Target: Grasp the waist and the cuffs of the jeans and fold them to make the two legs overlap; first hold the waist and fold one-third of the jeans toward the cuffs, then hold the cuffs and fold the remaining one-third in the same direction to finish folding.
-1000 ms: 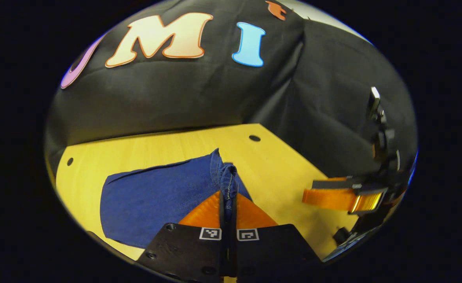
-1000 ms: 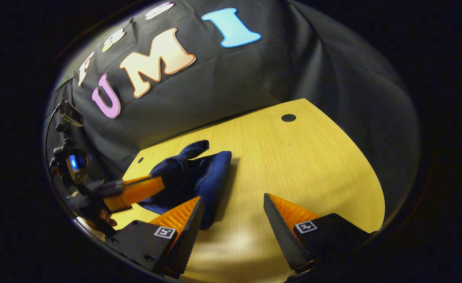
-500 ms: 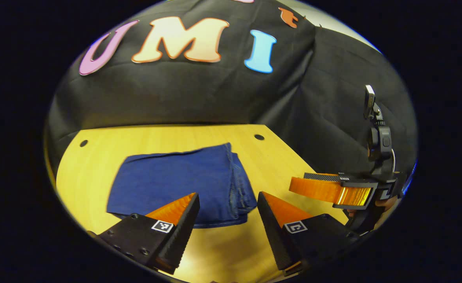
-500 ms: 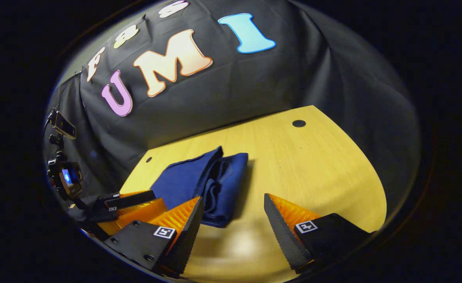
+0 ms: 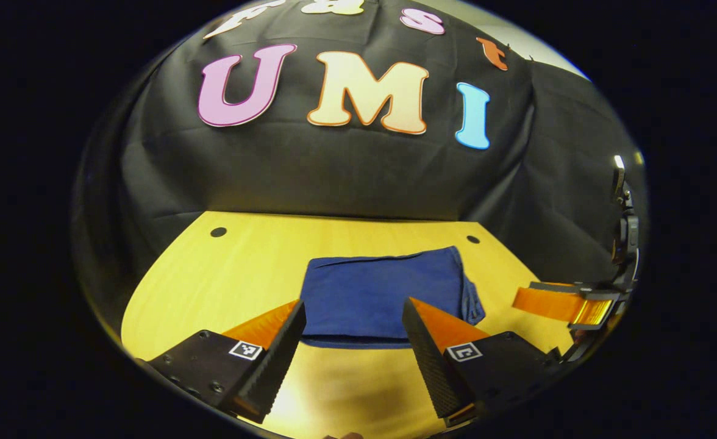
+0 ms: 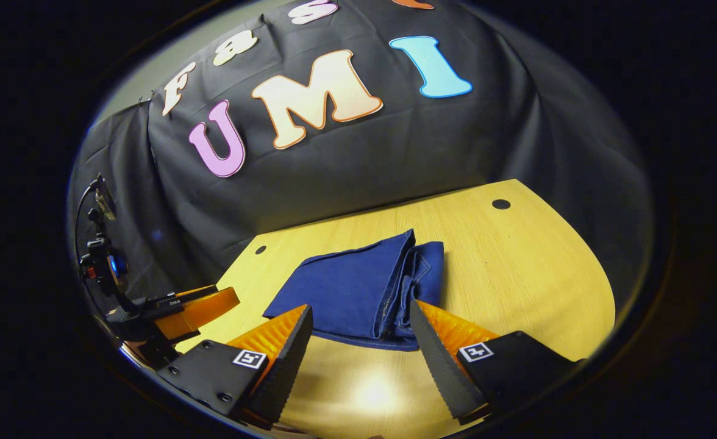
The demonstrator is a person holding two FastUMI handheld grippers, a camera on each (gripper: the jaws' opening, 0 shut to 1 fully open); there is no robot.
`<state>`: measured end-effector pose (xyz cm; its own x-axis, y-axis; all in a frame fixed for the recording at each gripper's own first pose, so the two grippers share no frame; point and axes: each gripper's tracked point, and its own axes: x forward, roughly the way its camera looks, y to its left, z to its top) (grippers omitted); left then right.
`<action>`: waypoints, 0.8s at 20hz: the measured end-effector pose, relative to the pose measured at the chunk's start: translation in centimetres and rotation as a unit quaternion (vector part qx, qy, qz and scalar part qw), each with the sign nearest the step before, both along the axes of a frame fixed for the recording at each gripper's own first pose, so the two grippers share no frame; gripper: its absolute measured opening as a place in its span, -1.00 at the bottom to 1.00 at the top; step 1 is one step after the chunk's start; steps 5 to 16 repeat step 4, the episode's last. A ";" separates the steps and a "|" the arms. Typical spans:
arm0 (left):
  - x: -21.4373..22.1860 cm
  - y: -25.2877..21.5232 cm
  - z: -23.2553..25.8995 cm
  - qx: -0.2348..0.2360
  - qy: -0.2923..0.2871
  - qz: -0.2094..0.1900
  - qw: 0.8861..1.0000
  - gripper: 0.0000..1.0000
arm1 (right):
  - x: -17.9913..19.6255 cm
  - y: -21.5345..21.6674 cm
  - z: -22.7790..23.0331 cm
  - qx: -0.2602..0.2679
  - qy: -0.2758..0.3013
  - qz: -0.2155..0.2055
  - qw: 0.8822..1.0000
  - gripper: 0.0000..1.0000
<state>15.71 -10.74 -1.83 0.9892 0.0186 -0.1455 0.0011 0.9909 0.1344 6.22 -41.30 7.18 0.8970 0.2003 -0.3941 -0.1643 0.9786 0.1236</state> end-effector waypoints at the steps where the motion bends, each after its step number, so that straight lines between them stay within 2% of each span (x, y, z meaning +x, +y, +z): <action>1: 0.1 0.4 0.0 -0.007 0.000 0.000 1.000 0.87 | -0.2 0.2 0.1 0.000 -0.002 -0.005 1.000 0.97; 3: 0.3 1.4 0.1 -0.017 0.003 0.001 1.000 0.87 | -0.4 0.4 0.3 -0.003 -0.007 -0.015 1.000 0.97; 4: 0.6 1.5 -0.1 -0.020 0.006 -0.003 1.000 0.87 | -0.6 0.6 0.4 -0.004 -0.008 -0.019 1.000 0.86; 16: 0.6 1.5 -0.1 -0.020 0.006 -0.003 1.000 0.87 | -0.6 0.6 0.4 -0.004 -0.008 -0.019 1.000 0.86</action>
